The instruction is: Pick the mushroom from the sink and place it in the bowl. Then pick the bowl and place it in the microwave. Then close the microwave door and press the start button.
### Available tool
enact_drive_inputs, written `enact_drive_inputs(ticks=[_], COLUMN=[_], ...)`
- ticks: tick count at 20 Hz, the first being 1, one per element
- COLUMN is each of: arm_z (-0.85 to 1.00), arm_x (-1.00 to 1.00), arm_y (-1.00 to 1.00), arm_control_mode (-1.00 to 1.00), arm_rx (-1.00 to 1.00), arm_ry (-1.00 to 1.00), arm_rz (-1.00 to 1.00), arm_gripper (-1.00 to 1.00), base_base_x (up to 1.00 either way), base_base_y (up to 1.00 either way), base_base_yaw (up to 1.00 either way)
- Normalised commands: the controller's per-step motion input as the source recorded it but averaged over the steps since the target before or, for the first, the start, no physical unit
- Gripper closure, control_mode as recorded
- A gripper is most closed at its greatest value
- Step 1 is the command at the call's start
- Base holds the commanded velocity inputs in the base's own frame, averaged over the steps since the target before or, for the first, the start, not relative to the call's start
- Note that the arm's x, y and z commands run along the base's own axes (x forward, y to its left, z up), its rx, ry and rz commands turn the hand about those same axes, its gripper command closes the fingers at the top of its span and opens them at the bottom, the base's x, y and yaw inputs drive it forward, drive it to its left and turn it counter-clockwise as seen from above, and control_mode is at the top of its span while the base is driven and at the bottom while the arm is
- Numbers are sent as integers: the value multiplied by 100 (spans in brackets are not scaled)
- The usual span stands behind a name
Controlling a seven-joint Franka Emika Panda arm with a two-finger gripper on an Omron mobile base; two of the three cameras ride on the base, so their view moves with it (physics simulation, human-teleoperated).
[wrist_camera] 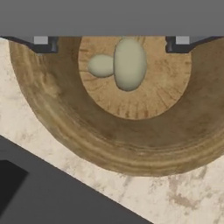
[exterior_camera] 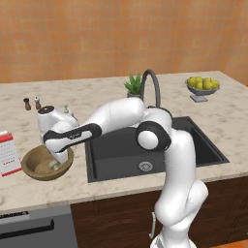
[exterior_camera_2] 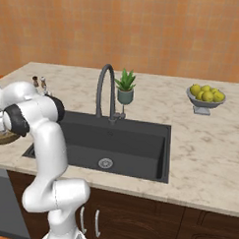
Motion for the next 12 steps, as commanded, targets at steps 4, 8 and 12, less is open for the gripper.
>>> enact_drive_inputs(ticks=[4,8,12], arm_z=[65,14,4], arm_x=[-10,-46,-41], arm_y=[-40,-61,-55], arm_control_mode=[-100,-100,-100], arm_rx=[9,3,1], arm_ry=[10,1,-3], arm_rz=[19,32,41], arm_gripper=[-100,-100,-100], base_base_x=[0,0,0], base_base_y=[0,0,0], base_base_yaw=[0,0,0])
